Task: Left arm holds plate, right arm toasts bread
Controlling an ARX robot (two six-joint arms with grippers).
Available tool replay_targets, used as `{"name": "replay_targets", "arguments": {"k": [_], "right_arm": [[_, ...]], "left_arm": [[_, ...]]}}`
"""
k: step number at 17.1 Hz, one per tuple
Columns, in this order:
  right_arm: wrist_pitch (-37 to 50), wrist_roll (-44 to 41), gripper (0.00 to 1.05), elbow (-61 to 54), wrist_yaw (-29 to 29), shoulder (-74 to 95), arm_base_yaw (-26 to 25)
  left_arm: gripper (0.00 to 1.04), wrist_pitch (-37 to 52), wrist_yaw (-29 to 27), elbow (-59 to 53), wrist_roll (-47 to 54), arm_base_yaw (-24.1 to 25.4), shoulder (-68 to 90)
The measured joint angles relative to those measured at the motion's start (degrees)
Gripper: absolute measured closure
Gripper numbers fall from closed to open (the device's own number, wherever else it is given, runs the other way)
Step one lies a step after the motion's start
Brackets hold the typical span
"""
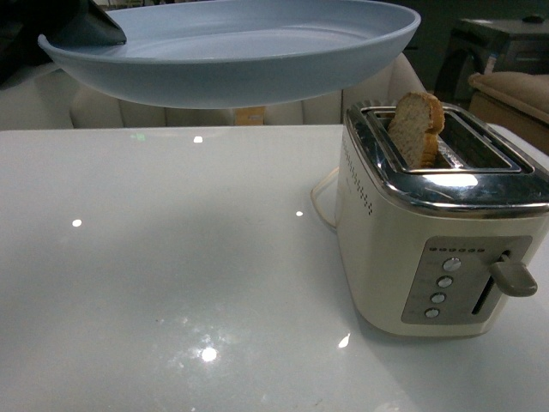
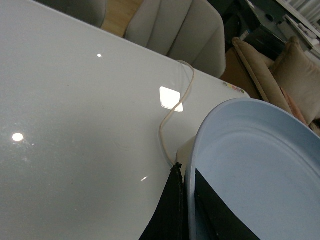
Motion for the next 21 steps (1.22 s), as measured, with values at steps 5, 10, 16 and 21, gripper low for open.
{"name": "replay_targets", "arguments": {"k": [5, 10, 16, 21], "right_arm": [[-3.7, -2.1, 1.03, -8.7, -0.1, -14.4, 0.0], [-6.2, -2.1, 1.03, -14.0, -0.1, -22.0, 0.0], [-7.9, -2.1, 1.03, -15.7, -0.1, -25.1, 0.0], [-11.7, -2.1, 1.03, -17.4, -0.1, -30.8, 0.0]], "left_arm": [[1.02, 0.0, 0.1, 0.0, 0.0, 0.0, 0.0], [1.02, 0.0, 0.1, 0.0, 0.0, -0.1, 0.0], [1.02, 0.0, 0.1, 0.0, 0.0, -0.1, 0.0], [1.02, 0.0, 0.1, 0.0, 0.0, -0.1, 0.0]]}}
